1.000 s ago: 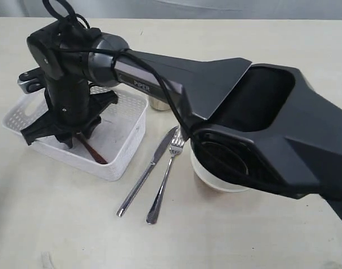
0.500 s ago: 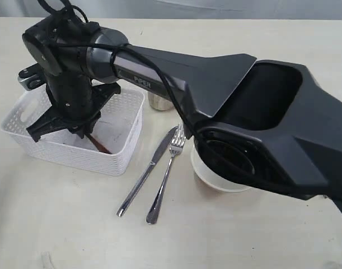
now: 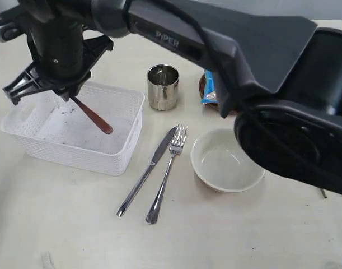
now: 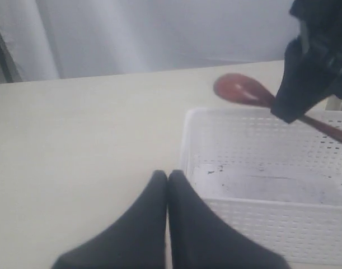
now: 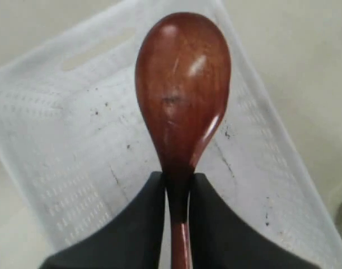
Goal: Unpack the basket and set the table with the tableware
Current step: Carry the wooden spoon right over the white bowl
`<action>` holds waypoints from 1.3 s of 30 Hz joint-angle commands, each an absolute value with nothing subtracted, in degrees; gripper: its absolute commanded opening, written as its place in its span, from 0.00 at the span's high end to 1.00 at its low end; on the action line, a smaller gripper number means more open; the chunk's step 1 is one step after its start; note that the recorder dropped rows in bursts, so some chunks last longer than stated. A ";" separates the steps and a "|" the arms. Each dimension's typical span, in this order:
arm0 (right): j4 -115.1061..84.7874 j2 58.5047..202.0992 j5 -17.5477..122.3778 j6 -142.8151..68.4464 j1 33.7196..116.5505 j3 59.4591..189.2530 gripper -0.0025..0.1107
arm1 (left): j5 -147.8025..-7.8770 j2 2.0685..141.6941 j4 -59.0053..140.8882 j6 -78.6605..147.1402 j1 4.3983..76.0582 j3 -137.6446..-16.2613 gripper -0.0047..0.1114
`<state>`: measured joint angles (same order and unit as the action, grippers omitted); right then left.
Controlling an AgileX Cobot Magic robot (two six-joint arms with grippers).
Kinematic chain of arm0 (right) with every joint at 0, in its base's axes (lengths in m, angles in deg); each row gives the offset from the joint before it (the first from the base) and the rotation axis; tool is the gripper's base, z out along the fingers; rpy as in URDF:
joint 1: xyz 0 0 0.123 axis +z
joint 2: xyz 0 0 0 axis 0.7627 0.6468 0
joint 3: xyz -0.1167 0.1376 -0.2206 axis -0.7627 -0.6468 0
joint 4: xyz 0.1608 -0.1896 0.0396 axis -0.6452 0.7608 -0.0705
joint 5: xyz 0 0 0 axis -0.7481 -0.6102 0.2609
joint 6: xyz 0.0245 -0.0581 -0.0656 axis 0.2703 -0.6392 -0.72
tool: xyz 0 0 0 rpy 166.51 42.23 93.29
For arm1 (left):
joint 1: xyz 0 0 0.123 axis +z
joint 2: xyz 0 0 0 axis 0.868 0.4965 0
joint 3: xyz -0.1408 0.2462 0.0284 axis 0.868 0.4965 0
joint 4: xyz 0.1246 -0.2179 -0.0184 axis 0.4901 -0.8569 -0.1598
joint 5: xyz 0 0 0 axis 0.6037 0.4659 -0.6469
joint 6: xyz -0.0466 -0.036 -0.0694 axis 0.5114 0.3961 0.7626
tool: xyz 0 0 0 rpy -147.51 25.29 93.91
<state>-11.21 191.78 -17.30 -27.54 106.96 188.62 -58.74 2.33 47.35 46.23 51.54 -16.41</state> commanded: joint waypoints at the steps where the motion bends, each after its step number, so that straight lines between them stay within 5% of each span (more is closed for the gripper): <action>1: -10.47 186.39 -17.55 -28.76 106.87 188.29 0.98 | -59.16 2.07 47.10 46.15 51.69 -16.26 0.96; 7: -10.47 178.78 -17.55 -28.76 103.44 180.96 0.98 | -59.16 2.07 47.10 46.15 51.69 -16.26 0.96; 22: -2.98 151.88 -17.55 -29.69 99.82 139.48 0.98 | -59.16 2.07 47.10 46.15 51.69 -16.26 0.96; 34: 5.88 150.65 -17.55 -28.38 99.82 115.77 0.98 | -59.16 2.07 46.64 46.15 51.69 -16.26 0.96; 39: 5.32 150.70 -6.19 -27.45 99.82 113.08 0.98 | -59.16 2.07 46.64 46.15 51.69 -16.26 0.96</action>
